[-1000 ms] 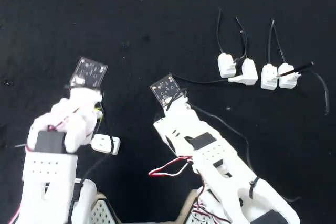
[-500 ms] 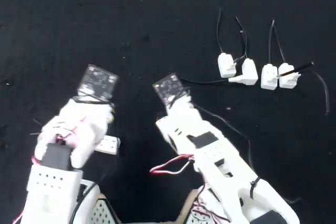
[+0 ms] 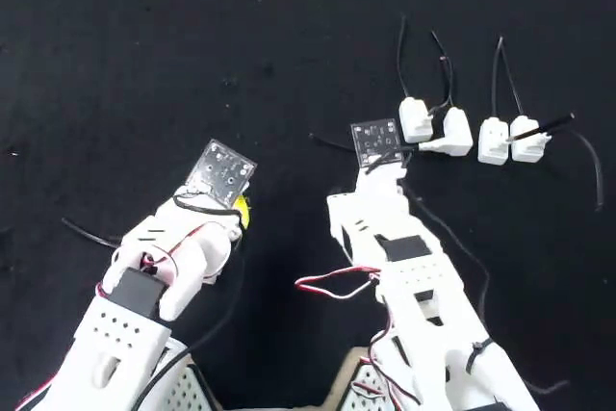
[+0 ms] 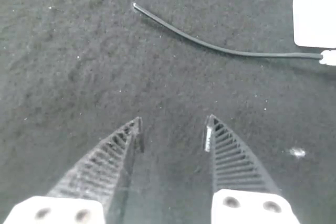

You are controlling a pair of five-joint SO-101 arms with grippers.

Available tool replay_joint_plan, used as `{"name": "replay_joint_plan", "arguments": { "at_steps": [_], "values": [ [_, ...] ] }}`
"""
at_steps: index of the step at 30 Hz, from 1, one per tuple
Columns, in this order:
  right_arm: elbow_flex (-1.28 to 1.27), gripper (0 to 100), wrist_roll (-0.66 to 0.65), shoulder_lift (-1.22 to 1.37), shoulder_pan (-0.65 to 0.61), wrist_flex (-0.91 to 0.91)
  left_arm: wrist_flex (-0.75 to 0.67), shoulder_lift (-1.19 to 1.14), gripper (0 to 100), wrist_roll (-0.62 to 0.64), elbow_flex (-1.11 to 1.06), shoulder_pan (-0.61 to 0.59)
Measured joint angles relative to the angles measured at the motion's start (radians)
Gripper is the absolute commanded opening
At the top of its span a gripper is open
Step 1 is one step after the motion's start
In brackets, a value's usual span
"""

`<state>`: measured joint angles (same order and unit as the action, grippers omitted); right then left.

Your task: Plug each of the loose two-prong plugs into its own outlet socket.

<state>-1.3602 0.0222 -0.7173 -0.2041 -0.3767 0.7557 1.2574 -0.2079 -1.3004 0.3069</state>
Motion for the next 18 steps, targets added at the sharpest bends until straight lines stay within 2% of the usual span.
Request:
{"name": "replay_joint_plan", "arguments": {
  "at_steps": [2, 5, 9, 15, 18],
  "values": [
    [0.000, 18.1, 0.000, 0.000, 0.000, 0.000, -0.003, 0.000, 20, 0.006, -0.018, 0.041],
    [0.000, 18.1, 0.003, 0.000, 0.000, 0.000, -0.017, 0.000, 20, 0.014, -0.029, 0.103],
    [0.000, 18.1, 0.003, 0.000, 0.002, 0.000, -0.029, 0.006, 21, 0.044, -0.032, 0.106],
    [0.000, 18.1, 0.003, 0.000, 0.002, 0.000, 0.104, 0.008, 20, 0.041, 0.048, -0.101],
    [0.000, 18.1, 0.003, 0.000, 0.002, 0.000, 0.158, 0.008, 20, -0.028, 0.064, -0.221]
  ]
}}
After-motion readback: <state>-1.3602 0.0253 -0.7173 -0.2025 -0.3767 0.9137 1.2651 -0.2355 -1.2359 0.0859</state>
